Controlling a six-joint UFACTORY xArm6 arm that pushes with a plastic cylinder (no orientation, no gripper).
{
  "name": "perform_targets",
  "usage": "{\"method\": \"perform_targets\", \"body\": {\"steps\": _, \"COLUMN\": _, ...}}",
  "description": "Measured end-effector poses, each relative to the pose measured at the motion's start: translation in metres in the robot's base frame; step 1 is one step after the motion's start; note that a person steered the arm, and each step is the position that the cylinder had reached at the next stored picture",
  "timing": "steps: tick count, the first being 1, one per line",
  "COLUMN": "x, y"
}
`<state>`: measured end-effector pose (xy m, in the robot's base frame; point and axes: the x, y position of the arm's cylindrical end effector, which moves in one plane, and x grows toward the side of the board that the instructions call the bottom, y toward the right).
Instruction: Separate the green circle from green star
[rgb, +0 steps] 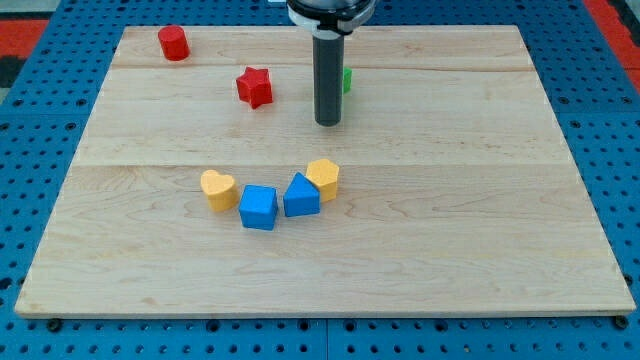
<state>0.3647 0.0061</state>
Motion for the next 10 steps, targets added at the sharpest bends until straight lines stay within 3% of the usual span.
{"method": "perform_targets", "body": {"steps": 2, "x": -0.022, "y": 0.023}}
{"method": "perform_targets", "body": {"steps": 3, "x": -0.025, "y": 0.075}}
{"method": "perform_targets", "body": {"steps": 5, "x": -0.041, "y": 0.034}}
{"method": "perform_targets", "body": {"steps": 6, "x": -0.055, "y": 0.051}}
{"method": "perform_targets", "body": {"steps": 7, "x": -0.042, "y": 0.011}}
{"method": "perform_targets", "body": {"steps": 9, "x": -0.069, "y": -0.065}}
{"method": "perform_targets", "body": {"steps": 10, "x": -0.058, "y": -0.101}}
